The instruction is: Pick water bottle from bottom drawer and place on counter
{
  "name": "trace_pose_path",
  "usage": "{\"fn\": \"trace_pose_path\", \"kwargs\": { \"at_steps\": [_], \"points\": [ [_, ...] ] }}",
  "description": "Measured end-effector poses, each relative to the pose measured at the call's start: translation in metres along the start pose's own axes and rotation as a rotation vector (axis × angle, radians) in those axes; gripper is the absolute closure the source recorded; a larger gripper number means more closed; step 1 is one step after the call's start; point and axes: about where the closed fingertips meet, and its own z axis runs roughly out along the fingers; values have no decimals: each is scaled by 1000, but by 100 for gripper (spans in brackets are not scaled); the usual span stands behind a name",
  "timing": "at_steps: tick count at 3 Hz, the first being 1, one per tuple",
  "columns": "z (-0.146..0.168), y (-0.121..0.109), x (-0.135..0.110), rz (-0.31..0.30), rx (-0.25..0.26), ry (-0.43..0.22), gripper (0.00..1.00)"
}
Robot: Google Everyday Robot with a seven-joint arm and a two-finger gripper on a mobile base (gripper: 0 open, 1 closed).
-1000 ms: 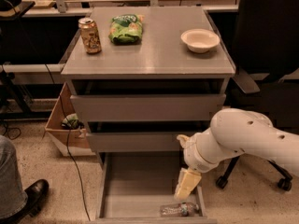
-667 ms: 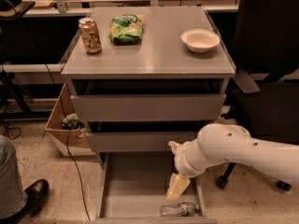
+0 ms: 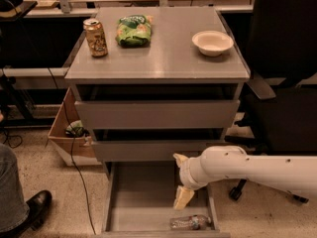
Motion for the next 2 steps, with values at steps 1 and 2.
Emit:
{"fn": "trace_pose_path", "kwargs": {
  "at_steps": [1, 2],
  "points": [
    [47, -5, 31, -42, -20, 7, 0],
    [95, -1, 62, -49, -77, 14, 0]
  ]
}}
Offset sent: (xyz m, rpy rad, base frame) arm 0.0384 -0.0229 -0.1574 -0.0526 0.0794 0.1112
